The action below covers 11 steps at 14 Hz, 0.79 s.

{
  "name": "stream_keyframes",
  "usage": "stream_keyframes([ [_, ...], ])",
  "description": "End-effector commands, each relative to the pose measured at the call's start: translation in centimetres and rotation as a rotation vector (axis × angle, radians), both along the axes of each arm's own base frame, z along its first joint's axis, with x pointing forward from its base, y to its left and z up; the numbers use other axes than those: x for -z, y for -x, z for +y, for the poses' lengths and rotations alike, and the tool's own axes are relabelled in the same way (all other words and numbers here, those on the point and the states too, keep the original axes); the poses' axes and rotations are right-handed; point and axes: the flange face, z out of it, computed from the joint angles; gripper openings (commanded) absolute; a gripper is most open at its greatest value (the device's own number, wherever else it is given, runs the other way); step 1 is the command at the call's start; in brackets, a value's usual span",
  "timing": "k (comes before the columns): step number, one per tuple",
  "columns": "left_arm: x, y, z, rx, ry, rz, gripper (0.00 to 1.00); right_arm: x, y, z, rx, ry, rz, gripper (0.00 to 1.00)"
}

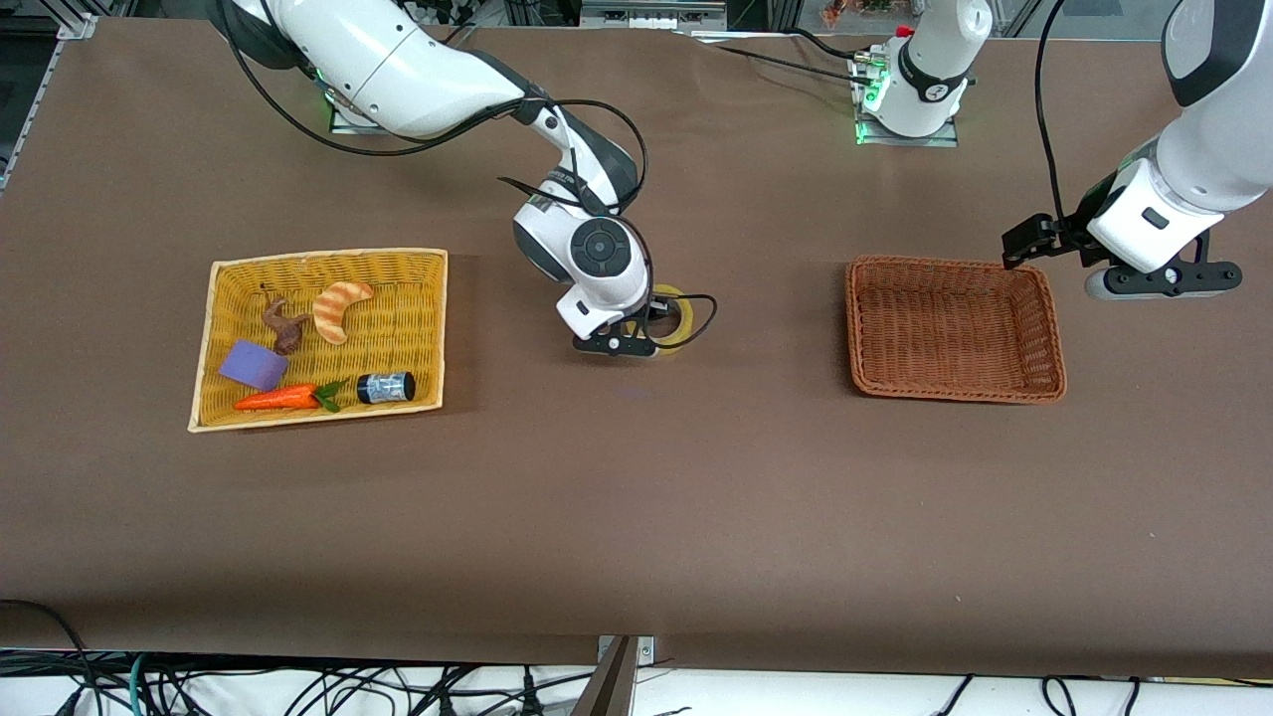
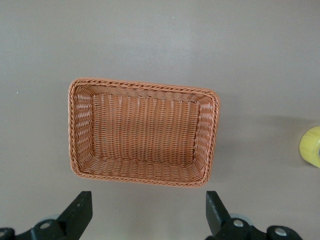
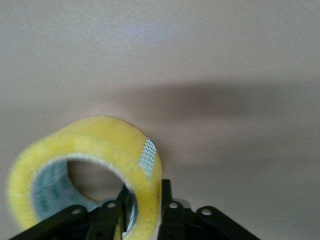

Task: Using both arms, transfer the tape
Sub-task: 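Lift the tape roll and carry it toward the table middle, then release the tape on the table while the left gripper reaches toward it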

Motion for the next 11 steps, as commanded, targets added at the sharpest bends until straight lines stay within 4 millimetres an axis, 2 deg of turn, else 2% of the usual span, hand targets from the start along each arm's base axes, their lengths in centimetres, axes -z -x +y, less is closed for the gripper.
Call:
stream_keyframes([
  [1, 0.0, -0.1, 0.1, -0.03, 0.076, 0.014, 1.0, -2.0, -1.2, 0.0, 0.007, -0.002, -0.04, 0.8],
  [2, 0.1, -0.2, 0.4, -0.038, 0.082, 0.018, 1.0, -3.8, -2.2, -0.9, 0.015, 0.003, -0.056, 1.0],
  [3, 0.4, -0.3, 0.4, -0.04, 0.082, 0.022, 1.0, -5.8, -2.8, -1.7, 0.017, 0.016, -0.064, 1.0],
  [6, 1.5, -0.3, -1.5, -0.036, 0.078, 0.045, 1.0, -12.4, -5.4, -7.1, -0.026, 0.088, -0.062, 1.0],
  [8, 2.8, -0.2, -4.7, -0.056, 0.112, 0.072, 1.0, -15.7, -7.6, -12.9, -0.138, 0.138, -0.014, 1.0],
  [10, 4.4, -0.3, -8.1, -0.02, 0.12, 0.091, 1.0, -18.5, -9.6, -20.0, -0.225, 0.168, 0.054, 1.0],
  [11, 5.1, -0.6, -9.2, -0.041, 0.143, 0.086, 1.0, -20.3, -10.4, -23.5, -0.235, 0.161, 0.072, 1.0],
])
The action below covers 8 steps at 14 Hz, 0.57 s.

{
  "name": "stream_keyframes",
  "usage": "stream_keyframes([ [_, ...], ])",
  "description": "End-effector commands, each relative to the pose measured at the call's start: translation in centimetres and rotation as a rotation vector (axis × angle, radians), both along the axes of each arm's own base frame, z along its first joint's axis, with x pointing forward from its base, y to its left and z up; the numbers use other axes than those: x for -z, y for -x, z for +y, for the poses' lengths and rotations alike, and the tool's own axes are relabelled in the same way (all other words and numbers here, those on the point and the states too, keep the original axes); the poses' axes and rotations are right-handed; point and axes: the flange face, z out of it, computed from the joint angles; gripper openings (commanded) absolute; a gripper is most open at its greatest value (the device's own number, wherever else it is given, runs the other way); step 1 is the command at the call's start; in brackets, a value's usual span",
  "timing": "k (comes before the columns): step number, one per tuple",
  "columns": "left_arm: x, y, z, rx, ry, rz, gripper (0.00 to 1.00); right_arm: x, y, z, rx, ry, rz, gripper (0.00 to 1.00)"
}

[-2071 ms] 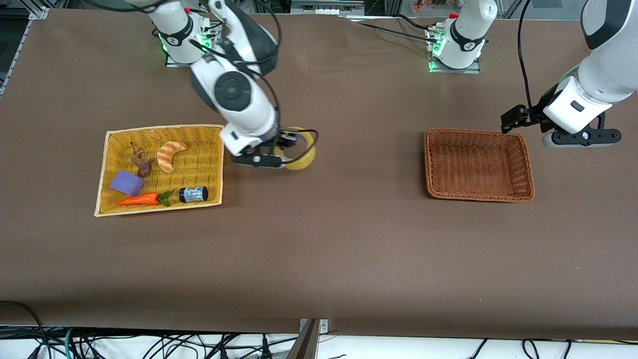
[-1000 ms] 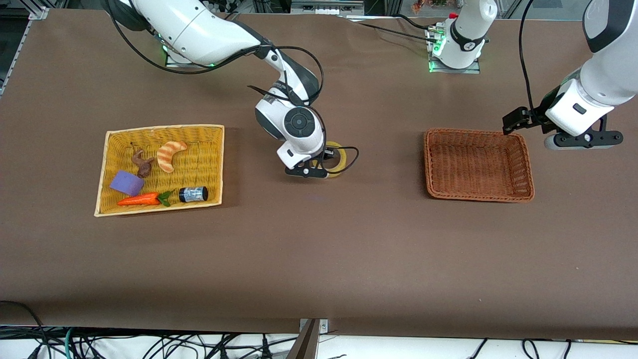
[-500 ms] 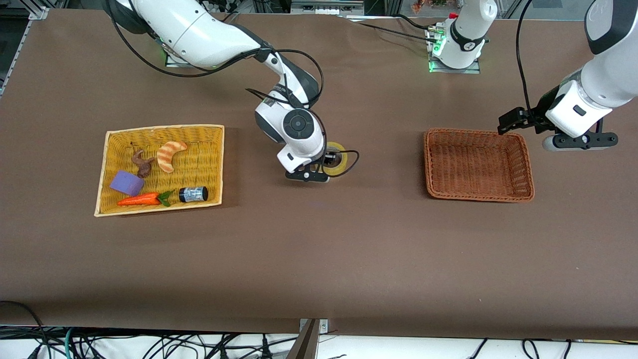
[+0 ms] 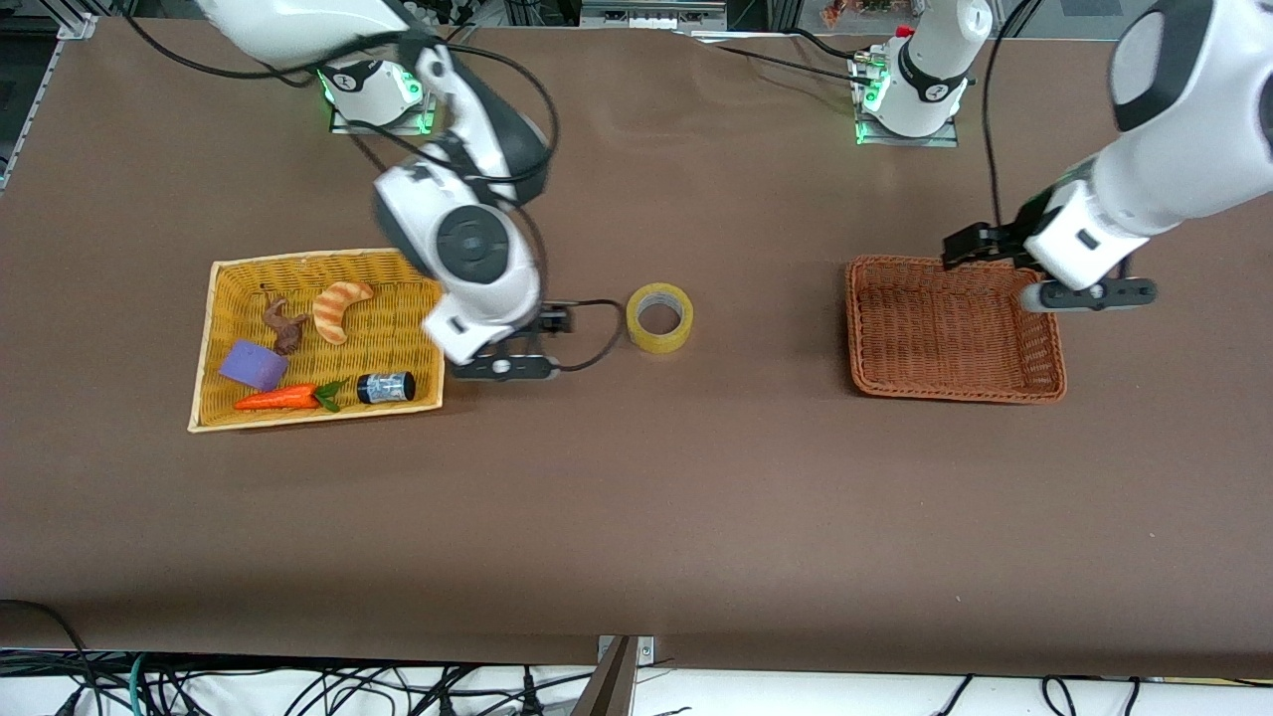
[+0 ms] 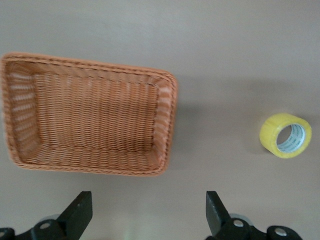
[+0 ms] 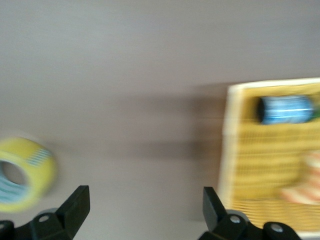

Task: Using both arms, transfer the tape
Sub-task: 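Release the tape on the table while the left gripper reaches toward it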

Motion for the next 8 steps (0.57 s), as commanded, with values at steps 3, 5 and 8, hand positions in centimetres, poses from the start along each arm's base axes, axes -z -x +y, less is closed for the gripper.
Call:
stream_keyframes([
  [3, 4.7, 0.9, -7.5, -0.059, 0.046, -0.035, 1.0, -6.5, -2.7, -14.8, -0.041, -0.06, 0.064, 1.0],
  [5, 7.8, 2.2, -10.0, -0.098, 0.043, -0.069, 1.0, -8.3, -3.4, -20.7, -0.069, -0.08, 0.105, 1.0],
  [8, 11.8, 6.0, -16.6, -0.186, 0.058, -0.12, 1.0, -13.3, -4.7, -31.1, -0.013, -0.155, 0.075, 1.0],
])
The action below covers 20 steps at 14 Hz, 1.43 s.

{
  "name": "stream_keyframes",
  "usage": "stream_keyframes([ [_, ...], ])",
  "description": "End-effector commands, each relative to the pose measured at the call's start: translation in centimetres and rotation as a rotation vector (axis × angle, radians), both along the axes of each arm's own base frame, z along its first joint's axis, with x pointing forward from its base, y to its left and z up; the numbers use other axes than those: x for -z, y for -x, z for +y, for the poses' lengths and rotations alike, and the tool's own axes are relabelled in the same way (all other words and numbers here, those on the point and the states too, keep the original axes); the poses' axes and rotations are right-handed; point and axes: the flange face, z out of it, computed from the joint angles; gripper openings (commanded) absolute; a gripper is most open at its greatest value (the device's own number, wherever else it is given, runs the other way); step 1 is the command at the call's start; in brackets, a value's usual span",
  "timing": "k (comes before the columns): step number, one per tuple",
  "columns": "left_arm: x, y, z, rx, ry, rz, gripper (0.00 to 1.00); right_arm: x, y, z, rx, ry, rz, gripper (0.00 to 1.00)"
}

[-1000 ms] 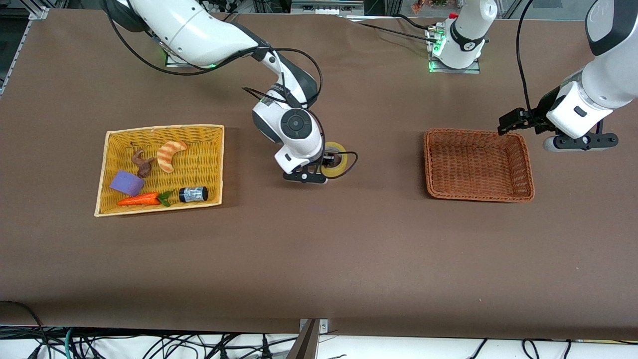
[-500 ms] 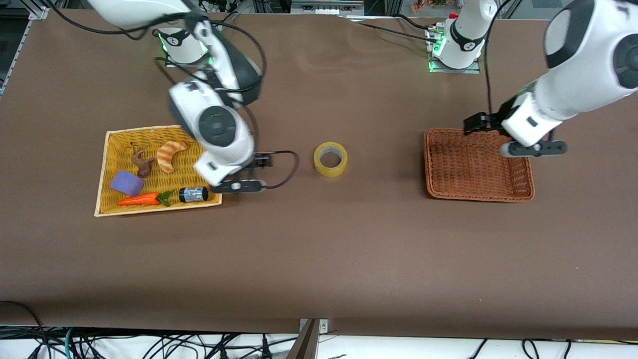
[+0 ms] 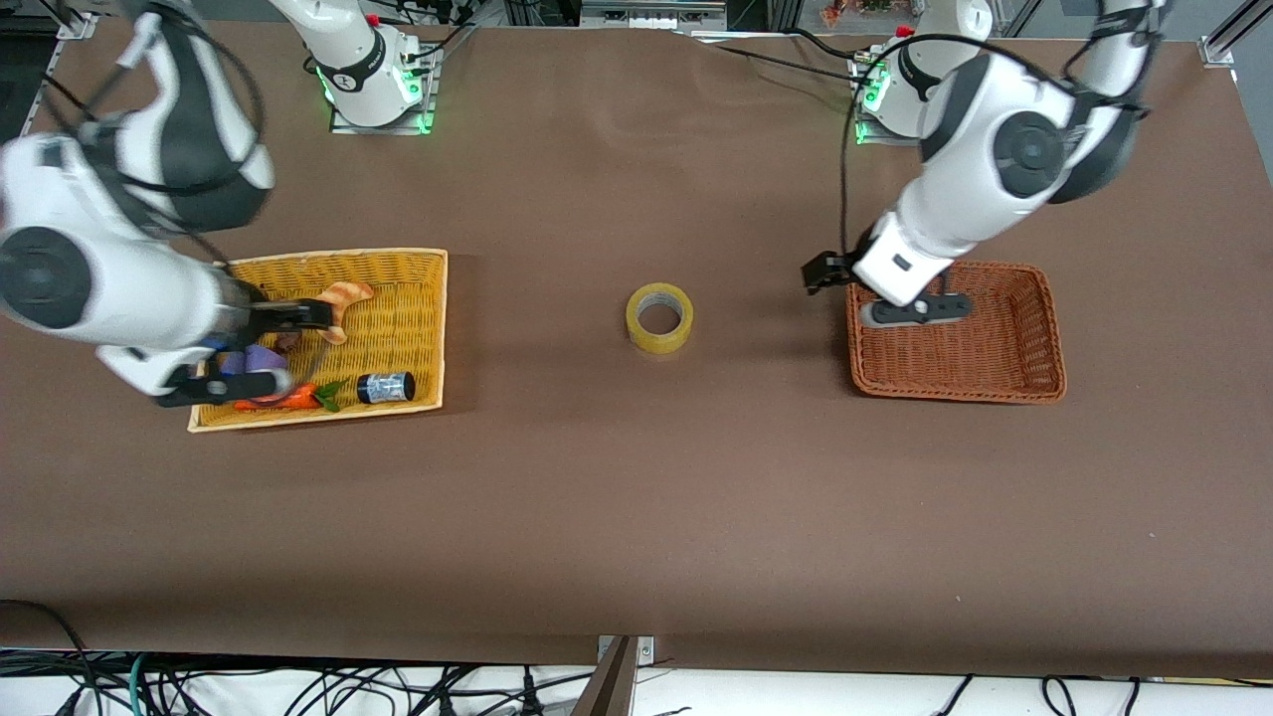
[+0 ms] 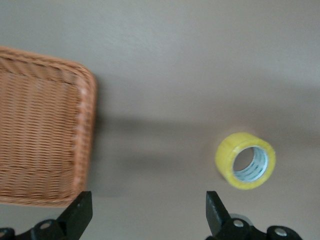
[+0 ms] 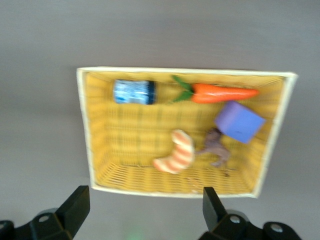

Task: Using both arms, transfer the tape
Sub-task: 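Lower the left gripper to the tape while the right gripper withdraws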

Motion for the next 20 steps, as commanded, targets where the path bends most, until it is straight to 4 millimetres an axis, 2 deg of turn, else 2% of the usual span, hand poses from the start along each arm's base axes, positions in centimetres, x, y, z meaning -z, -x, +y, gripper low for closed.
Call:
stream_keyframes([
  [1, 2.9, 2.9, -4.3, -0.094, 0.034, -0.008, 1.0, -4.6, -0.4, -6.7, 0.051, -0.112, -0.042, 1.0],
  [3, 5.9, 3.5, -7.6, -0.144, 0.071, 0.008, 1.0, -8.4, 1.0, -9.5, 0.103, -0.107, -0.112, 1.0],
  [4, 7.7, 4.0, -9.5, -0.155, 0.099, 0.006, 1.0, -9.5, 1.5, -9.8, 0.103, -0.096, -0.122, 1.0],
  [5, 9.4, 4.5, -11.0, -0.158, 0.123, 0.003, 1.0, -10.9, 2.6, -11.3, 0.106, -0.082, -0.139, 1.0],
  [6, 10.7, 4.8, -11.9, -0.158, 0.131, -0.005, 1.0, -12.0, 3.4, -12.7, 0.096, -0.076, -0.163, 1.0],
  [8, 11.9, 4.9, -13.7, -0.137, 0.106, -0.028, 1.0, -14.5, 4.9, -15.3, 0.142, -0.056, -0.222, 1.0],
  [9, 13.0, 4.9, -14.8, -0.119, 0.083, -0.031, 1.0, -14.7, 5.4, -15.2, 0.14, -0.057, -0.236, 1.0],
  [11, 15.7, 4.3, -16.6, -0.037, 0.046, -0.056, 1.0, -15.0, 7.3, -13.5, 0.113, -0.044, -0.223, 1.0],
  [12, 16.3, 3.9, -17.3, -0.028, 0.038, -0.057, 1.0, -14.6, 7.9, -13.2, 0.108, -0.043, -0.211, 1.0],
  [14, 16.0, 3.3, -17.6, -0.038, 0.039, -0.064, 1.0, -12.9, 8.1, -13.2, 0.111, -0.044, -0.179, 1.0],
  [18, 15.4, 3.1, -17.4, -0.041, 0.036, -0.071, 1.0, -11.9, 6.3, -12.9, 0.111, -0.042, -0.171, 1.0],
  [20, 15.4, 3.1, -17.5, -0.038, 0.037, -0.073, 1.0, -11.6, 6.0, -13.0, 0.11, -0.035, -0.169, 1.0],
])
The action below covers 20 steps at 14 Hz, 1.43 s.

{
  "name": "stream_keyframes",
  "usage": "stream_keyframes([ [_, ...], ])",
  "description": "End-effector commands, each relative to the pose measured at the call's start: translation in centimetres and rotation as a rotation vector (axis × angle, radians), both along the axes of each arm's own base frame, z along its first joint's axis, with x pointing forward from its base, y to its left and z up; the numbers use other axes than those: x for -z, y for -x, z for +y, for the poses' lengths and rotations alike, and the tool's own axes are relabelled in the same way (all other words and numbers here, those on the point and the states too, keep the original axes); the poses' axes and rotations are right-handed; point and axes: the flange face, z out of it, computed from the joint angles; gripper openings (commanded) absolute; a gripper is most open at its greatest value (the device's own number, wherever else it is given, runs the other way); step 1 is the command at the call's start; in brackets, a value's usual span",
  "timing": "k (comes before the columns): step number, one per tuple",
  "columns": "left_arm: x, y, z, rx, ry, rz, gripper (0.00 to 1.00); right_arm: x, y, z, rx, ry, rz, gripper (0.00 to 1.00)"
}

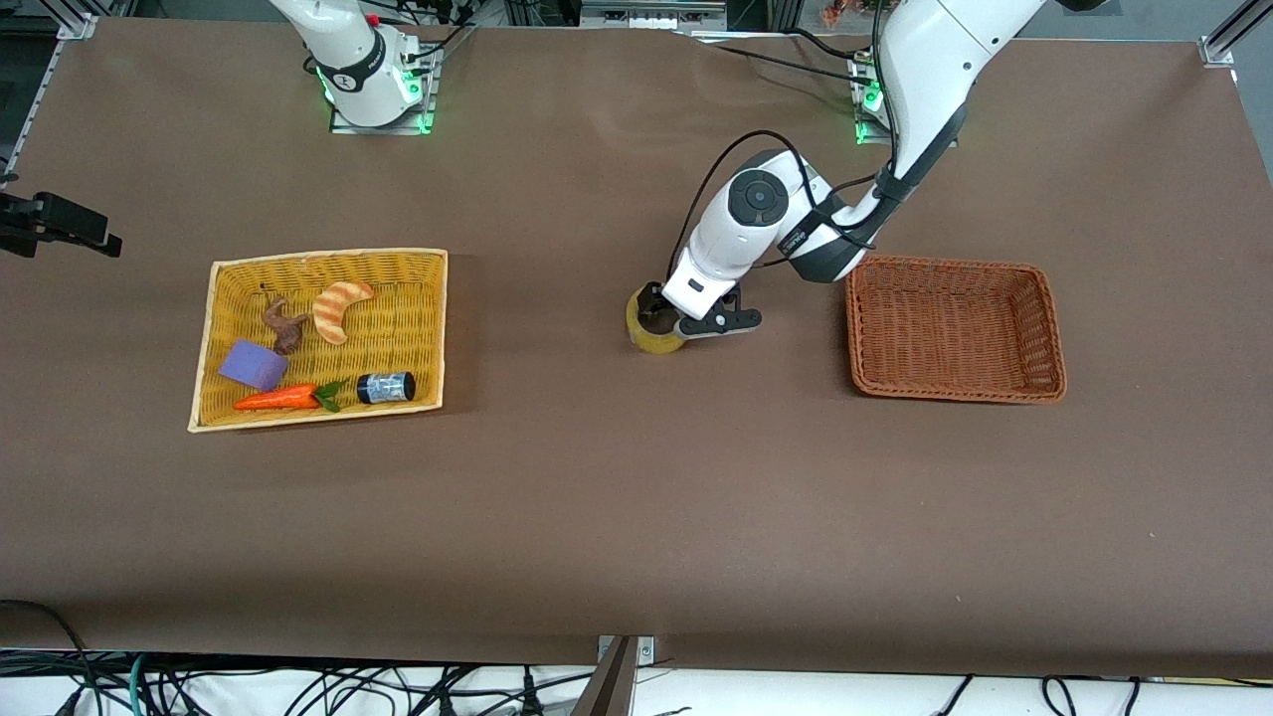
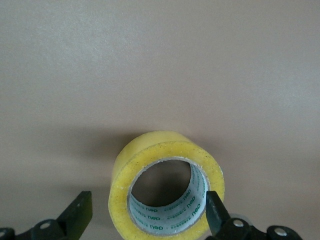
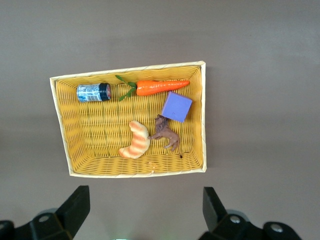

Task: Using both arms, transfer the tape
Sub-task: 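Close the left gripper on the tape roll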

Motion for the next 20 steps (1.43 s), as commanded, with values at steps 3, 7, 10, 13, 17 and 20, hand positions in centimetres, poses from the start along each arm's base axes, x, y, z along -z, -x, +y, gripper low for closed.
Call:
stream_keyframes([
  [3, 1.4, 1.3, -2.9, 0.054, -0.053, -0.017, 1.0, -0.1, -0.5, 0.0, 0.003, 0.013, -0.005, 1.0],
  [7, 3.1, -0.5, -2.6, 0.111, -0.076, -0.026, 1.0, 0.1, -0.5, -0.4, 0.014, 0.006, -0.001, 1.0],
  [10, 2.1, -1.1, -1.2, 0.129, -0.123, 0.001, 1.0, 0.1, -0.6, -0.2, 0.008, 0.006, -0.001, 1.0],
  [13, 2.0, -1.9, -0.2, 0.147, -0.134, 0.005, 1.0, 0.1, -0.6, 0.0, 0.005, 0.006, -0.002, 1.0],
  [17, 4.3, -0.7, -0.9, 0.17, -0.144, 0.037, 0.89, 0.1, -0.6, 0.1, 0.003, 0.004, -0.002, 1.0],
  [20, 4.3, -0.4, -1.0, 0.177, -0.148, 0.041, 0.66, 0.1, -0.6, 0.1, 0.003, 0.004, 0.0, 1.0],
])
